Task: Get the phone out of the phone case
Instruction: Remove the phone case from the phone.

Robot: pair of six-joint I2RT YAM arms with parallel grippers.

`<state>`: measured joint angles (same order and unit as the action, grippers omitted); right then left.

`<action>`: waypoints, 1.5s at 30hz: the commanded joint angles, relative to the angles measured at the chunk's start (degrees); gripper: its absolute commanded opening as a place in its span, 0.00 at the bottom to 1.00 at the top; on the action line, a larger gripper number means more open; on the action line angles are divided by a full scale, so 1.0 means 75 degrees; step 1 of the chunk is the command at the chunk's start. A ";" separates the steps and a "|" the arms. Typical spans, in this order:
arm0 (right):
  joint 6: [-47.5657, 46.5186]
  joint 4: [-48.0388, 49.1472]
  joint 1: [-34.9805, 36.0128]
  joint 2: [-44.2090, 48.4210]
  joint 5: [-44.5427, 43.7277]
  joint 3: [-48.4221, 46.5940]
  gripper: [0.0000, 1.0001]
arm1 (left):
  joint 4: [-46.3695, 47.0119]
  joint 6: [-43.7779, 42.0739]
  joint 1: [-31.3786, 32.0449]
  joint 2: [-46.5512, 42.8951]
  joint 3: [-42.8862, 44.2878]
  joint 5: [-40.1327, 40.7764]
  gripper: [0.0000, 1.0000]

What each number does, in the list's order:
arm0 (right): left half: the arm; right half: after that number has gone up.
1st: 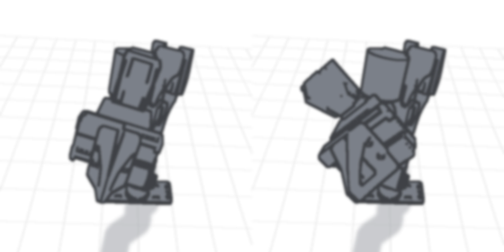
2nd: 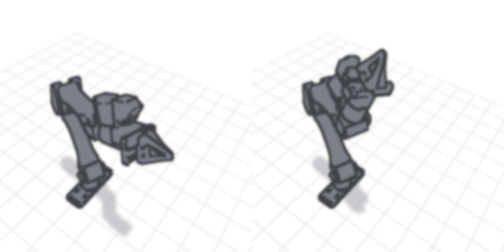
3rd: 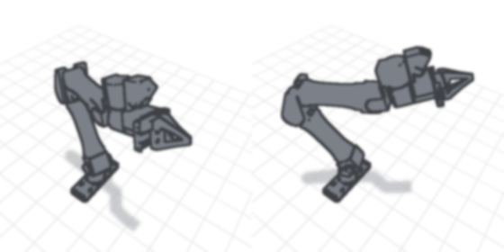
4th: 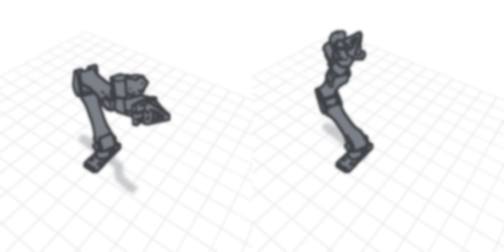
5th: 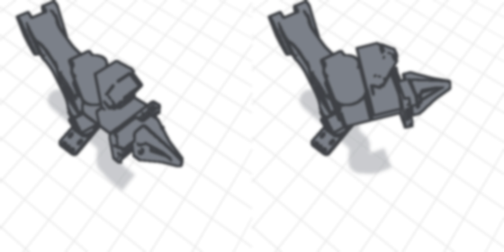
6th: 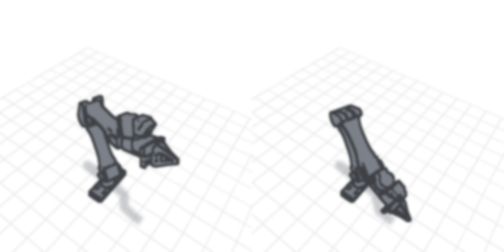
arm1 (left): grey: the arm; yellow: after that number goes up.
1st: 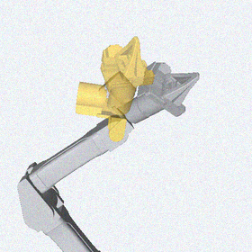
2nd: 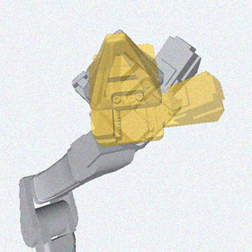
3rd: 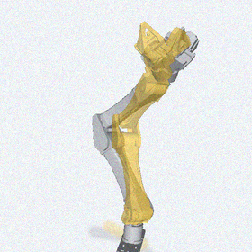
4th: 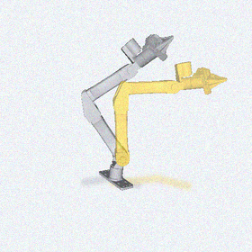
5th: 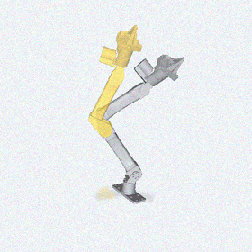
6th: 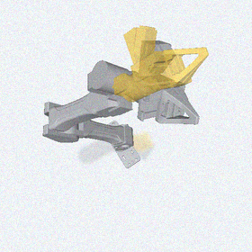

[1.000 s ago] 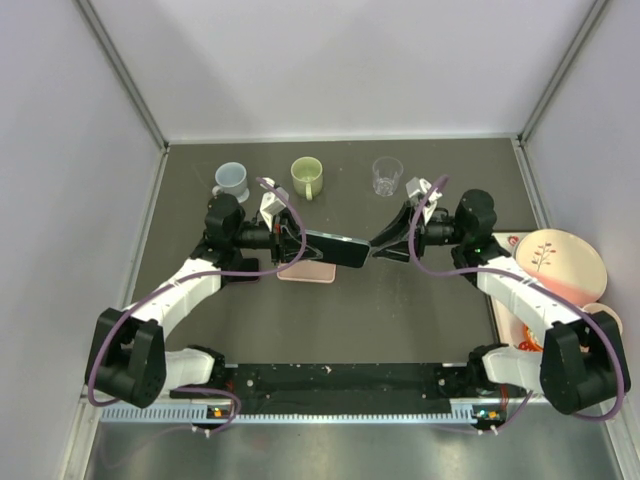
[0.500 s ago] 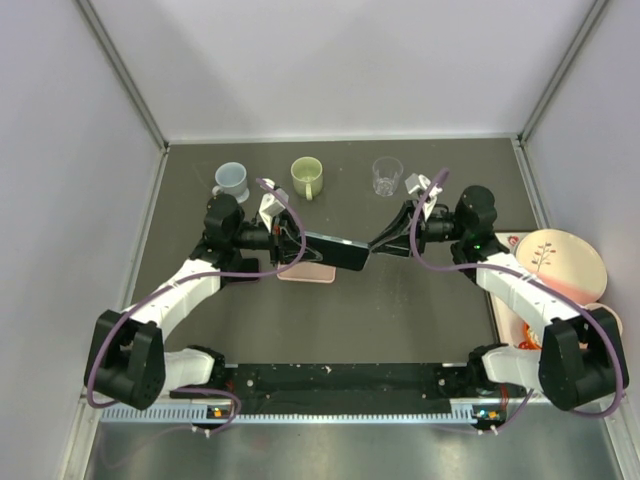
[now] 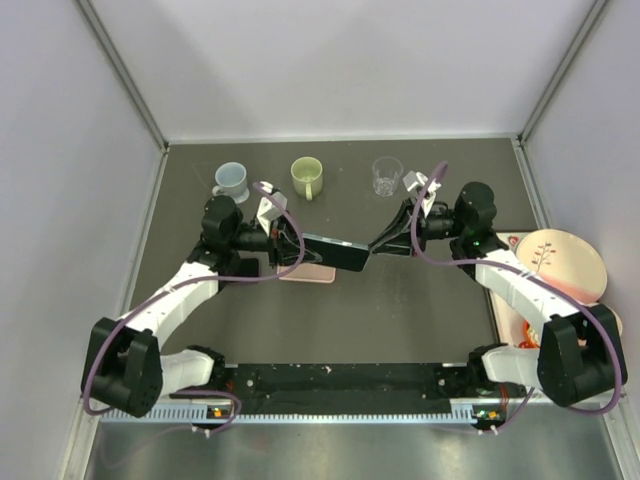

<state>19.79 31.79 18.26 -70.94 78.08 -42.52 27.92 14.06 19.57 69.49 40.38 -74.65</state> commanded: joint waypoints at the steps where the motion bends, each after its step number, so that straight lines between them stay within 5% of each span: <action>1: 0.0454 0.0191 0.0085 -0.0092 0.0311 -0.0424 0.00 | 0.0146 -0.0679 0.0144 -0.0547 0.0065 -0.0253 0.00; 45: 0.0643 -0.0360 -0.0044 -0.0842 -0.0227 -0.0764 0.00 | -0.0817 -0.2110 0.0578 -0.0887 0.0065 -0.1132 0.00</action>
<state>26.63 28.86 18.22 -75.88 83.33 -45.17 17.89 -0.25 21.47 65.71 40.36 -73.47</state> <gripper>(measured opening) 0.098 0.204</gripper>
